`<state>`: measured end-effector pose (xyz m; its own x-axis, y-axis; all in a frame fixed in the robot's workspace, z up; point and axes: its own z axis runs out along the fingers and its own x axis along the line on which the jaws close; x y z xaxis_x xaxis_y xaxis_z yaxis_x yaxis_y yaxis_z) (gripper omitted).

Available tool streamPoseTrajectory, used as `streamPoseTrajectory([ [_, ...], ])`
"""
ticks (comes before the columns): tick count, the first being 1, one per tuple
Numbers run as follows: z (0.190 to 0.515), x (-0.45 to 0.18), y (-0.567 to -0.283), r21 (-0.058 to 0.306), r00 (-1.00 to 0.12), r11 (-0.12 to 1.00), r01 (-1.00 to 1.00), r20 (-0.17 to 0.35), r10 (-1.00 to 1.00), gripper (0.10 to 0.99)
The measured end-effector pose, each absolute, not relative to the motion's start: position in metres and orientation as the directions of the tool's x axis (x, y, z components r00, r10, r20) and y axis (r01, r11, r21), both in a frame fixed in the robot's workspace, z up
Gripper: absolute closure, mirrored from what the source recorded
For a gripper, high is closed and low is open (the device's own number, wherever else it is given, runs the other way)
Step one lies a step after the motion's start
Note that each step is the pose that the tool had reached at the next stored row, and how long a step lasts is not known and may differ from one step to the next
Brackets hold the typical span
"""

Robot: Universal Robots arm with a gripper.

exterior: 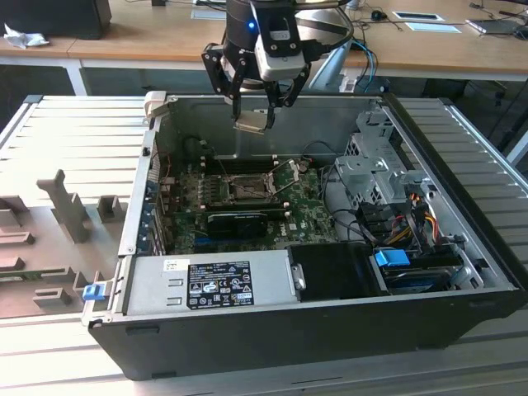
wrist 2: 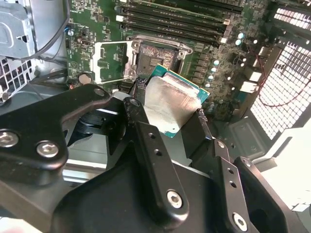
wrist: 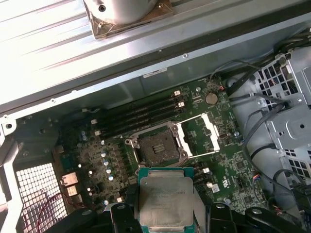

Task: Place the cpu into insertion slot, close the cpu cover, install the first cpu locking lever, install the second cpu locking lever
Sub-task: 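Place the cpu into insertion slot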

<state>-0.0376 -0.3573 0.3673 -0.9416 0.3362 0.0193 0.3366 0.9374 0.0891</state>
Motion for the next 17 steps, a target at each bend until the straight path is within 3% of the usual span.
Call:
streamPoseTrajectory([
  [17, 0.3672, -0.0376, -0.3573, 0.089, -0.914, 0.91, 0.405, 0.019, 0.405, 0.549],
])
